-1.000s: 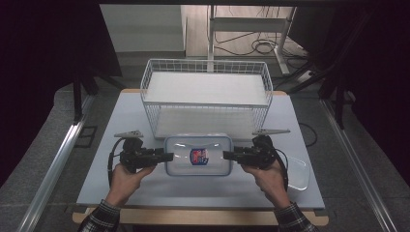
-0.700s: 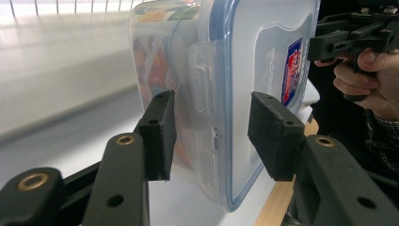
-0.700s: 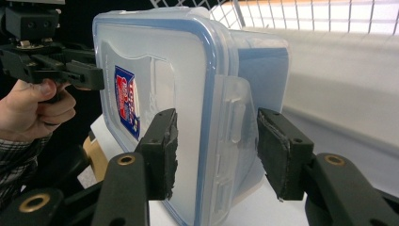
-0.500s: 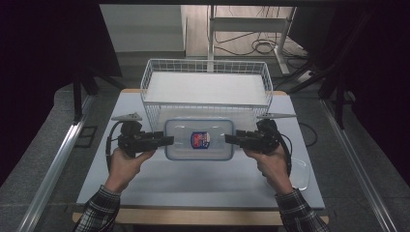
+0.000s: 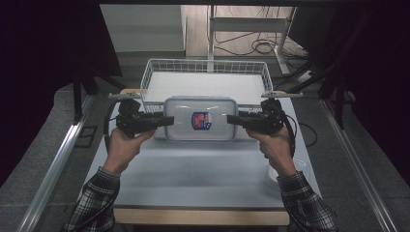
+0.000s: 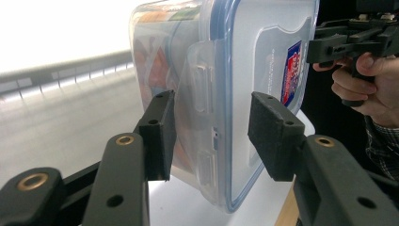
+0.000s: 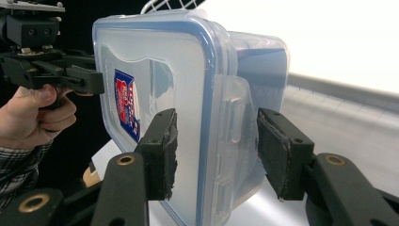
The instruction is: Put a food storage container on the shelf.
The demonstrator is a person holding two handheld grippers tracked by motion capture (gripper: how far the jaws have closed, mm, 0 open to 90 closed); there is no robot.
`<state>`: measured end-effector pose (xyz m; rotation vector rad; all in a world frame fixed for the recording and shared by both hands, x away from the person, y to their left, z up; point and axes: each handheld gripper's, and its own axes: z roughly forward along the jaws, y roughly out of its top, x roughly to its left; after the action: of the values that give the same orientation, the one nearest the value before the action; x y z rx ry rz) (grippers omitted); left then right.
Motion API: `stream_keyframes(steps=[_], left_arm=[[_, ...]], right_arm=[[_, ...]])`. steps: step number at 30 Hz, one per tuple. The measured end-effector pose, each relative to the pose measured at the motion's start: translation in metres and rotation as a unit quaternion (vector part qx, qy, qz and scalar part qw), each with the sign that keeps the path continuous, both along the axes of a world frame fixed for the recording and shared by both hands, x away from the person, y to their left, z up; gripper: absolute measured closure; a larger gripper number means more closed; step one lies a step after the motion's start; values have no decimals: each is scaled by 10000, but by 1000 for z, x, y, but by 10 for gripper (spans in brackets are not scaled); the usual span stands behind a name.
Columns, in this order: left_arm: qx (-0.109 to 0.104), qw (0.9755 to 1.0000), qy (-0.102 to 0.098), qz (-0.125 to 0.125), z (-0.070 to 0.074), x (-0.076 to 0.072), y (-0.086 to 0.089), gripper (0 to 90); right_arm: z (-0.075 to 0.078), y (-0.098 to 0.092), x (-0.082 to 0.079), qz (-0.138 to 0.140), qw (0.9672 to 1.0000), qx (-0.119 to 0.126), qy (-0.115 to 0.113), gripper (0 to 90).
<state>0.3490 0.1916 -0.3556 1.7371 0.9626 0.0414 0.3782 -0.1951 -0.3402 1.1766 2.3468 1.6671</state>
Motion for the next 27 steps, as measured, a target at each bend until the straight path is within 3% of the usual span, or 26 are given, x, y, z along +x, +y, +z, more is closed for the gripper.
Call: stream_keyframes(steps=[17, 27], left_arm=[[-36, 9999, -164, 35, 43, 38, 2, 527], [-161, 9998, -92, 43, 52, 64, 3, 526]], right_arm=[[42, 2, 35, -95, 9998, 116, -163, 496], [56, 3, 57, -236, 9993, 197, -227, 493]])
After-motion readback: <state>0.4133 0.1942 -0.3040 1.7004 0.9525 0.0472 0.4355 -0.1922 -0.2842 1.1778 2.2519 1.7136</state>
